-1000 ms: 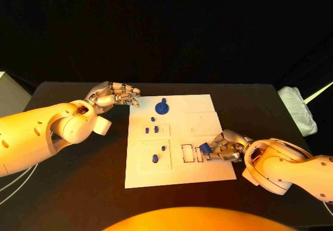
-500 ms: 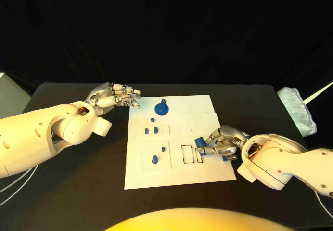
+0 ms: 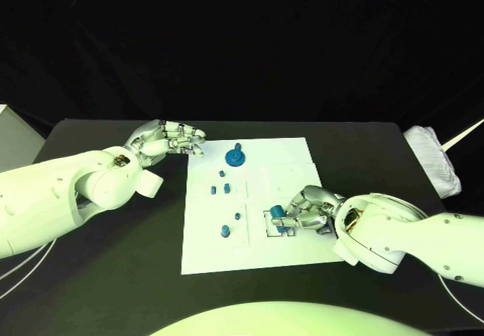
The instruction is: Assemble the parts on the task board
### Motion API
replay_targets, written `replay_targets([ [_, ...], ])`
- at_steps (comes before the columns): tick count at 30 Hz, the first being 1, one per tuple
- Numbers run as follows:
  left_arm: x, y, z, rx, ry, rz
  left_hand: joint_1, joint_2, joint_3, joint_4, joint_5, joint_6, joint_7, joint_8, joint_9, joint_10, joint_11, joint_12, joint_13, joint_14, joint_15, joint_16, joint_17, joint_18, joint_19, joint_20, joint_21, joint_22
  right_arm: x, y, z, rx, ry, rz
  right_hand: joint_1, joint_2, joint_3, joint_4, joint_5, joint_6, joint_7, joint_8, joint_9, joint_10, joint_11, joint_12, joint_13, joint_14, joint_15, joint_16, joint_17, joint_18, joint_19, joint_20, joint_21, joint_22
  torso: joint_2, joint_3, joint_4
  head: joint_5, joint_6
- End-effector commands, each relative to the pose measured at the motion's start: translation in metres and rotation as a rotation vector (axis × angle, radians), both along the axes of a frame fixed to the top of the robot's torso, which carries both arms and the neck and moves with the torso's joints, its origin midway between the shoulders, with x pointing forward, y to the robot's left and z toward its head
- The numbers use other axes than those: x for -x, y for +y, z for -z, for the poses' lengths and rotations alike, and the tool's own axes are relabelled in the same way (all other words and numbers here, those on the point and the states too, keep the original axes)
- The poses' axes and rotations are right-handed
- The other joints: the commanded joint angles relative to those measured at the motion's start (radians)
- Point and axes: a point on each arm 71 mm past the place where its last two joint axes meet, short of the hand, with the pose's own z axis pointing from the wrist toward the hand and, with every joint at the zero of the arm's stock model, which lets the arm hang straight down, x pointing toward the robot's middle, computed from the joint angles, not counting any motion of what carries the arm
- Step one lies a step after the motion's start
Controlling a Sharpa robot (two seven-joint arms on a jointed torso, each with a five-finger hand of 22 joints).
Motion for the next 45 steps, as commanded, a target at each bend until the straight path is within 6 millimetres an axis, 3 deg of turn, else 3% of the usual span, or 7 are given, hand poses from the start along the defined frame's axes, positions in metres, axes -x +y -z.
replay_targets([
  [1,0.001,-0.003,0.000,0.010,0.003,0.021,-0.002,0.006,0.000,0.005,0.003,-0.009,-0.002,-0.006,-0.002,-0.009,0.001,0.003,0.002,-0.006,0.001,-0.005,0.001,0.010,0.009,-0.001,-0.006,-0.002,0.000,0.002,0.001,0.057,-0.013,-0.031,-0.009,-0.002,-0.006,0.000,-0.002,0.025,-0.016,0.002,-0.001,0.104,-0.006,0.003,0.263,0.104,-0.005,0.006,0.263,-0.013,0.001,-0.007,-0.005,0.001,0.000,-0.0007,-0.0008,0.002,-0.002],
  [25,0.001,-0.001,0.000,0.010,0.005,0.018,-0.012,0.008,-0.004,0.016,0.003,-0.009,-0.001,-0.006,-0.002,-0.011,0.001,0.004,0.002,-0.006,0.002,-0.005,0.003,0.010,0.010,0.000,-0.010,-0.005,-0.004,0.011,0.001,0.085,-0.053,-0.060,-0.043,-0.004,-0.030,0.000,0.001,0.024,-0.017,0.014,0.004,0.099,-0.007,-0.003,0.257,0.104,-0.007,0.006,0.263,-0.012,-0.001,-0.008,-0.012,0.000,0.000,0.0002,-0.0006,0.005,-0.003],
  [26,0.001,-0.001,0.000,0.010,0.005,0.018,-0.012,0.008,-0.004,0.016,0.003,-0.009,-0.001,-0.006,-0.002,-0.011,0.001,0.004,0.002,-0.006,0.002,-0.005,0.003,0.010,0.010,0.000,-0.010,-0.005,-0.004,0.011,0.001,0.086,-0.057,-0.060,-0.058,-0.004,-0.043,0.000,-0.021,0.021,-0.017,0.018,0.006,0.097,-0.007,-0.006,0.254,0.104,-0.007,0.006,0.263,-0.012,-0.001,-0.007,-0.014,0.000,0.000,0.0001,-0.0006,0.005,-0.003],
  [27,0.002,-0.001,0.000,0.010,0.005,0.018,-0.012,0.008,-0.004,0.016,0.003,-0.009,-0.001,-0.006,-0.002,-0.011,0.001,0.004,0.002,-0.006,0.002,-0.005,0.003,0.010,0.010,0.000,-0.010,-0.005,-0.004,0.011,0.001,0.088,-0.063,-0.060,-0.082,0.000,-0.062,0.001,-0.078,0.018,-0.017,0.023,0.008,0.094,-0.005,-0.010,0.250,0.104,-0.007,0.006,0.263,-0.011,-0.002,-0.007,-0.019,-0.001,0.000,-0.0001,-0.0009,0.005,-0.002],
  [33,0.002,-0.001,0.000,0.009,0.005,0.017,-0.012,0.008,-0.004,0.016,0.003,-0.009,-0.001,-0.006,-0.002,-0.011,0.001,0.004,0.002,-0.006,0.002,-0.005,0.003,0.010,0.010,0.000,-0.010,-0.005,-0.006,0.012,0.001,0.099,-0.085,-0.066,-0.161,-0.003,-0.104,0.004,-0.198,0.009,-0.016,0.039,0.014,0.094,-0.006,-0.011,0.250,0.104,-0.005,0.006,0.263,-0.011,-0.001,-0.006,-0.022,0.001,0.000,0.0002,-0.0013,0.005,-0.002],
  [41,0.002,-0.001,-0.001,0.009,0.004,0.015,-0.013,0.009,-0.004,0.019,0.003,-0.009,-0.002,-0.006,-0.002,-0.012,0.001,0.005,0.002,-0.007,0.002,-0.005,0.004,0.010,0.011,0.000,-0.012,-0.007,-0.005,0.012,0.000,0.109,-0.095,-0.076,-0.202,-0.043,-0.102,0.005,-0.230,0.000,-0.014,0.047,0.016,0.090,-0.004,-0.017,0.245,0.104,-0.005,0.006,0.263,-0.010,-0.002,-0.006,-0.031,0.000,0.000,0.0005,-0.0014,0.005,-0.005],
  [45,0.002,-0.001,-0.001,0.009,0.004,0.014,-0.013,0.009,-0.004,0.019,0.003,-0.009,-0.002,-0.006,-0.002,-0.012,0.001,0.005,0.002,-0.007,0.002,-0.005,0.004,0.010,0.011,0.000,-0.012,-0.007,-0.005,0.012,0.000,0.106,-0.104,-0.079,-0.214,-0.053,-0.099,0.006,-0.232,-0.004,-0.013,0.047,0.015,0.086,-0.004,-0.022,0.241,0.104,-0.004,0.006,0.263,-0.010,-0.003,-0.005,-0.035,-0.001,0.000,0.0006,-0.0018,0.004,-0.004],
])
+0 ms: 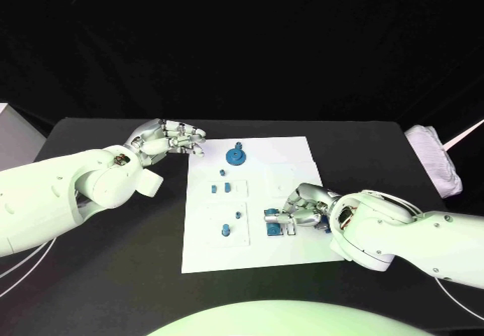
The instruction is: Assemble the parts on the task board
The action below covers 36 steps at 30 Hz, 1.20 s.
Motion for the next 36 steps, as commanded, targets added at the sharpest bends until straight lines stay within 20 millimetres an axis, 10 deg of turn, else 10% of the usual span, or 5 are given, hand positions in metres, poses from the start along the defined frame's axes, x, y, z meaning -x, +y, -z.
replay_targets([
  [1,0.001,-0.002,-0.001,0.011,-0.001,0.014,-0.006,0.002,0.000,0.006,0.003,-0.006,0.002,-0.006,-0.001,-0.004,0.001,0.005,0.001,-0.007,0.002,-0.005,0.001,0.010,0.004,0.000,-0.004,-0.001,0.001,0.001,-0.001,0.004,-0.027,-0.022,-0.007,0.001,0.004,0.001,-0.003,-0.010,-0.001,0.005,0.001,0.086,-0.003,-0.006,0.240,0.104,-0.004,0.006,0.263,-0.010,-0.002,-0.005,-0.003,-0.001,0.000,0.0003,-0.0003,-0.001,0.000],
  [6,0.001,-0.002,-0.001,0.011,-0.001,0.014,-0.006,0.003,0.000,0.007,0.003,-0.006,0.002,-0.006,-0.001,-0.004,0.001,0.005,0.001,-0.007,0.002,-0.005,0.001,0.011,0.004,0.000,-0.005,-0.001,0.004,0.003,-0.005,-0.040,-0.052,-0.048,0.130,0.053,0.042,-0.006,0.070,-0.020,0.000,0.010,-0.001,0.088,-0.002,-0.004,0.243,0.104,-0.002,0.006,0.263,-0.010,0.000,-0.004,-0.003,0.004,0.000,0.0006,0.0000,-0.002,0.000],
  [18,0.000,-0.002,-0.001,0.010,-0.001,0.013,-0.006,0.003,0.000,0.007,0.003,-0.006,0.002,-0.006,-0.001,-0.004,0.001,0.005,0.001,-0.007,0.002,-0.005,0.001,0.011,0.004,0.000,-0.005,-0.001,0.013,-0.006,-0.012,-0.089,-0.075,-0.073,0.201,0.047,0.014,-0.008,0.081,0.007,-0.015,0.049,0.011,0.095,-0.014,0.006,0.252,0.104,-0.012,0.006,0.263,-0.013,0.006,-0.010,0.012,0.017,-0.001,0.0002,0.0001,-0.003,-0.001],
  [36,0.000,-0.003,0.000,0.011,0.000,0.016,-0.006,0.003,0.000,0.007,0.003,-0.006,0.002,-0.006,-0.001,-0.004,0.001,0.005,0.001,-0.007,0.002,-0.005,0.001,0.011,0.004,0.000,-0.005,-0.001,0.011,-0.003,-0.008,-0.025,-0.064,-0.133,0.388,0.046,0.071,-0.014,-0.008,0.016,-0.040,0.117,0.028,0.104,-0.037,0.020,0.263,0.104,-0.032,0.006,0.263,-0.020,0.020,-0.029,0.047,0.045,0.001,0.0006,0.0005,-0.001,-0.007],
])
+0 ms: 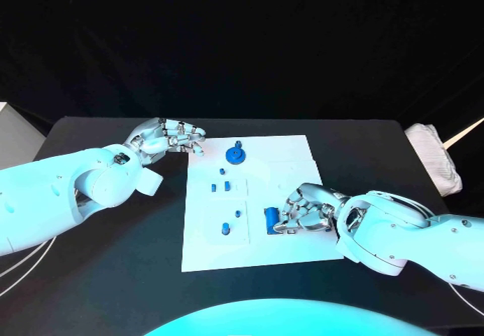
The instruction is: Assemble the parts on the task board
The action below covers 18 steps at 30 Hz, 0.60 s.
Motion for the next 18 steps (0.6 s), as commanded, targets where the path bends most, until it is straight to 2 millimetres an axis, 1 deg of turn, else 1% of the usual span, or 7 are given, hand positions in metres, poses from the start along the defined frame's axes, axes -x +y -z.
replay_targets([
  [1,0.0005,-0.0025,-0.0007,0.011,-0.001,0.015,-0.006,0.003,0.000,0.009,0.003,-0.006,0.002,-0.006,-0.002,-0.005,0.000,0.006,0.002,-0.007,0.002,-0.005,0.002,0.011,0.006,0.001,-0.006,-0.003,-0.0002,0.0024,0.0012,0.034,-0.016,-0.035,0.014,0.000,0.010,-0.001,-0.002,-0.001,-0.009,0.003,0.000,0.106,-0.007,0.006,0.263,0.105,-0.009,0.006,0.263,-0.020,-0.001,-0.007,0.003,0.038,0.000,-0.0005,-0.0001,0.001,-0.003],
  [5,0.0005,-0.0024,-0.0007,0.011,-0.001,0.015,-0.006,0.003,0.000,0.009,0.003,-0.006,0.002,-0.006,-0.002,-0.005,0.000,0.006,0.002,-0.007,0.002,-0.005,0.002,0.011,0.006,0.001,-0.006,-0.003,-0.0031,0.0013,0.0018,0.053,-0.039,-0.016,0.028,0.005,0.023,0.000,-0.002,-0.002,-0.011,0.005,-0.001,0.106,-0.008,0.006,0.263,0.105,-0.010,0.006,0.263,-0.020,-0.001,-0.008,0.003,0.039,-0.001,-0.0007,-0.0002,-0.001,-0.003],
  [7,0.0005,-0.0023,-0.0007,0.011,-0.001,0.015,-0.006,0.003,0.000,0.009,0.003,-0.006,0.002,-0.006,-0.002,-0.005,0.000,0.006,0.002,-0.007,0.002,-0.005,0.002,0.011,0.006,0.001,-0.006,-0.003,-0.0046,0.0001,0.0020,0.058,-0.048,-0.007,0.033,0.014,0.031,0.002,-0.002,-0.001,-0.011,0.006,-0.002,0.106,-0.009,0.006,0.263,0.105,-0.011,0.006,0.263,-0.020,0.000,-0.009,0.005,0.041,-0.001,-0.0010,-0.0003,-0.001,-0.003],
  [10,0.0005,-0.0024,-0.0006,0.011,0.000,0.016,-0.006,0.003,0.000,0.009,0.003,-0.006,0.002,-0.006,-0.002,-0.005,0.000,0.006,0.002,-0.007,0.002,-0.005,0.002,0.011,0.006,0.001,-0.006,-0.003,-0.0059,-0.0009,0.0029,0.052,-0.046,-0.017,0.033,0.018,0.033,0.003,-0.001,0.000,-0.012,0.007,-0.002,0.106,-0.009,0.006,0.263,0.105,-0.011,0.006,0.263,-0.021,0.000,-0.009,0.007,0.042,-0.001,-0.0009,-0.0003,0.000,-0.003],
  [12,0.0005,-0.0026,-0.0006,0.011,0.000,0.017,-0.006,0.003,0.000,0.009,0.003,-0.006,0.002,-0.006,-0.002,-0.005,0.000,0.006,0.002,-0.007,0.002,-0.005,0.002,0.011,0.006,0.001,-0.006,-0.003,-0.0060,-0.0011,0.0044,0.041,-0.029,-0.035,0.023,0.026,0.036,0.007,0.009,0.000,-0.011,0.009,-0.003,0.106,-0.009,0.006,0.263,0.105,-0.011,0.006,0.263,-0.021,0.002,-0.010,0.010,0.045,-0.001,-0.0017,-0.0002,0.002,-0.003],
  [16,0.0005,-0.0026,-0.0005,0.011,0.001,0.018,-0.006,0.003,0.000,0.009,0.003,-0.006,0.002,-0.006,-0.002,-0.005,0.000,0.006,0.002,-0.007,0.002,-0.005,0.002,0.011,0.006,0.001,-0.006,-0.003,-0.0054,-0.0009,0.0067,0.026,0.007,-0.061,0.017,0.023,0.037,0.006,0.020,-0.001,-0.012,0.011,-0.003,0.106,-0.009,0.006,0.263,0.105,-0.011,0.006,0.263,-0.022,0.003,-0.010,0.014,0.047,-0.001,-0.0018,0.0001,0.001,-0.004],
  [18,0.0006,-0.0024,-0.0005,0.011,0.001,0.018,-0.006,0.003,0.000,0.009,0.003,-0.006,0.002,-0.006,-0.002,-0.005,0.000,0.006,0.002,-0.007,0.002,-0.005,0.002,0.011,0.006,0.001,-0.006,-0.003,-0.0047,-0.0007,0.0075,0.023,0.020,-0.072,0.016,0.022,0.037,0.006,0.023,-0.001,-0.012,0.012,-0.003,0.106,-0.009,0.006,0.263,0.105,-0.011,0.006,0.263,-0.022,0.003,-0.010,0.013,0.047,-0.001,-0.0011,-0.0002,0.003,-0.005],
])
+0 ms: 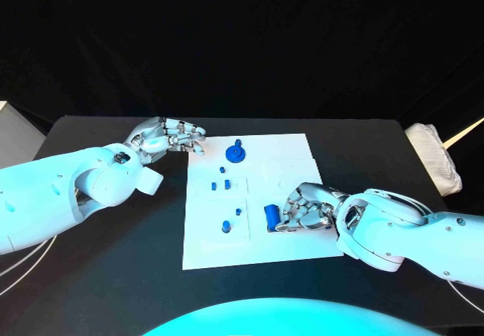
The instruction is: Assemble the parts on the task board
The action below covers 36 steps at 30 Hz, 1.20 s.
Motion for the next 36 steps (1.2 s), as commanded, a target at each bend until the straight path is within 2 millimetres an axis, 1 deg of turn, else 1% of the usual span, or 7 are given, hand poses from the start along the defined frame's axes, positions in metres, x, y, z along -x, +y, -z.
replay_targets([
  [1,0.0006,-0.0021,-0.0006,0.011,0.001,0.017,-0.006,0.003,0.000,0.004,0.003,-0.006,0.002,-0.006,-0.001,-0.005,0.000,0.006,0.001,-0.007,0.002,-0.005,0.001,0.011,0.006,0.001,-0.006,-0.001,0.0017,0.0015,0.0021,-0.009,0.043,-0.053,-0.014,-0.003,0.002,-0.001,0.006,-0.001,-0.005,0.006,-0.001,0.102,-0.006,0.006,0.263,0.104,-0.005,0.006,0.263,-0.006,-0.001,-0.006,0.002,0.048,0.000,0.0004,0.0001,0.001,-0.002],
  [9,0.0007,-0.0011,-0.0005,0.010,0.002,0.015,-0.006,0.003,0.000,0.004,0.003,-0.006,0.002,-0.006,-0.001,-0.005,0.000,0.006,0.001,-0.007,0.002,-0.005,0.001,0.011,0.006,0.001,-0.006,-0.001,0.0036,0.0002,0.0038,-0.011,0.074,-0.078,-0.004,-0.017,0.006,-0.006,0.016,-0.003,-0.007,0.008,-0.002,0.102,-0.007,0.006,0.263,0.104,-0.006,0.006,0.263,-0.006,-0.002,-0.007,0.000,0.048,0.000,0.0002,-0.0008,0.001,-0.002],
  [17,0.0007,-0.0009,-0.0004,0.010,0.003,0.016,-0.006,0.003,0.000,0.004,0.003,-0.006,0.002,-0.006,-0.001,-0.005,0.000,0.006,0.001,-0.007,0.002,-0.005,0.001,0.011,0.006,0.001,-0.006,-0.001,0.0020,0.0001,0.0033,-0.018,0.062,-0.056,-0.004,-0.022,0.007,-0.004,0.015,-0.004,-0.006,0.009,-0.002,0.102,-0.007,0.006,0.263,0.104,-0.006,0.006,0.263,-0.006,-0.002,-0.007,-0.002,0.047,0.000,0.0002,-0.0001,0.002,-0.002],
  [21,0.0007,-0.0009,-0.0003,0.010,0.003,0.017,-0.006,0.003,0.000,0.004,0.003,-0.006,0.002,-0.006,-0.001,-0.005,0.000,0.006,0.001,-0.007,0.002,-0.005,0.001,0.011,0.006,0.001,-0.006,-0.001,-0.0007,-0.0021,0.0025,-0.015,0.036,-0.019,-0.007,-0.013,0.013,-0.001,0.016,-0.002,-0.006,0.011,-0.003,0.102,-0.007,0.006,0.263,0.104,-0.006,0.006,0.263,-0.006,-0.001,-0.007,0.000,0.049,0.000,-0.0003,0.0006,0.002,-0.002],
  [27,0.0008,-0.0009,-0.0002,0.009,0.004,0.017,-0.006,0.003,0.000,0.004,0.003,-0.006,0.002,-0.006,-0.001,-0.005,0.000,0.006,0.001,-0.007,0.002,-0.005,0.001,0.011,0.006,0.001,-0.006,-0.001,-0.0032,-0.0047,0.0014,-0.017,0.009,0.020,-0.011,-0.001,0.021,0.000,0.021,0.000,-0.007,0.013,-0.003,0.102,-0.008,0.006,0.263,0.104,-0.007,0.006,0.263,-0.006,-0.001,-0.007,0.001,0.051,-0.001,-0.0006,-0.0004,0.002,0.000],
  [32,0.0008,-0.0010,-0.0001,0.009,0.005,0.018,-0.005,0.004,0.000,0.005,0.003,-0.007,0.001,-0.006,-0.001,-0.006,0.000,0.007,0.001,-0.008,0.002,-0.005,0.002,0.011,0.008,0.001,-0.009,-0.003,-0.0042,-0.0050,0.0007,-0.030,-0.002,0.042,-0.029,0.009,0.024,0.001,0.034,-0.001,-0.007,0.015,-0.004,0.102,-0.008,0.006,0.263,0.104,-0.007,0.006,0.263,-0.006,0.000,-0.008,0.001,0.051,0.000,0.0001,0.0005,0.002,0.000],
  [36,0.0008,-0.0007,0.0000,0.009,0.005,0.017,-0.005,0.004,0.000,0.005,0.003,-0.007,0.001,-0.006,-0.001,-0.006,0.000,0.007,0.001,-0.008,0.002,-0.005,0.002,0.011,0.008,0.001,-0.009,-0.003,-0.0048,-0.0054,0.0015,-0.026,0.004,0.049,-0.051,0.018,0.027,0.000,0.054,-0.003,-0.007,0.018,-0.005,0.102,-0.008,0.006,0.263,0.104,-0.007,0.006,0.263,-0.006,0.000,-0.008,0.000,0.053,0.000,0.0001,0.0001,0.002,0.001],
])
